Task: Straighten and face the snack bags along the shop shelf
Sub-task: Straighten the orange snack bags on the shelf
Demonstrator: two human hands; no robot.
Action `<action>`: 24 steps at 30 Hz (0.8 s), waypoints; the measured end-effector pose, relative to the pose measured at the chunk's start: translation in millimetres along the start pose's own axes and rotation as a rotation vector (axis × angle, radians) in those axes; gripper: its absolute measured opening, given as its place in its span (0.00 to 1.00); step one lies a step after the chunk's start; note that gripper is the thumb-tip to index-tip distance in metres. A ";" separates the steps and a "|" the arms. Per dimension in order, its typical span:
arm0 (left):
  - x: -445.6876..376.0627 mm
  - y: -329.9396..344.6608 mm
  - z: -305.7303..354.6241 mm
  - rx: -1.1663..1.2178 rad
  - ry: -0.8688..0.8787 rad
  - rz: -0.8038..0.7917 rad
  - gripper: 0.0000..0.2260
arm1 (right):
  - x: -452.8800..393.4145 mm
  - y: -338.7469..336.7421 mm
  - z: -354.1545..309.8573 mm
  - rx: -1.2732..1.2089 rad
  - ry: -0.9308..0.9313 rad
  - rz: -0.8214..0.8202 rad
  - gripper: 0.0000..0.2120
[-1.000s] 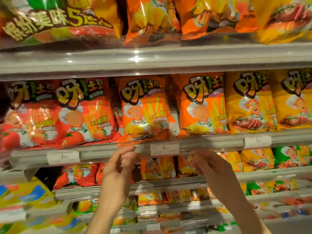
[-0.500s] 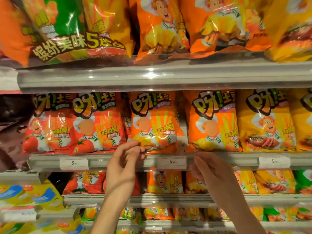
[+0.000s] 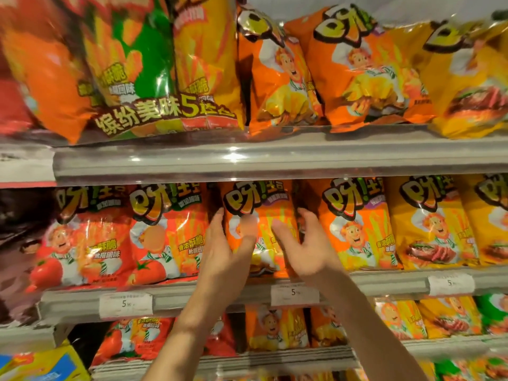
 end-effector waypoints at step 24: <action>-34.5 27.4 -12.9 -0.016 -0.082 -0.025 0.39 | -35.8 10.0 11.6 -0.156 0.097 0.044 0.36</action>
Point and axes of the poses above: each hand's wrist, its own x-axis away from the middle knuckle, its own y-axis out of the palm, z = x × y, the point moved 7 cm from there along -x, towards the middle knuckle, and after that the axes turned 8 degrees about y, right-handed, at the moved point
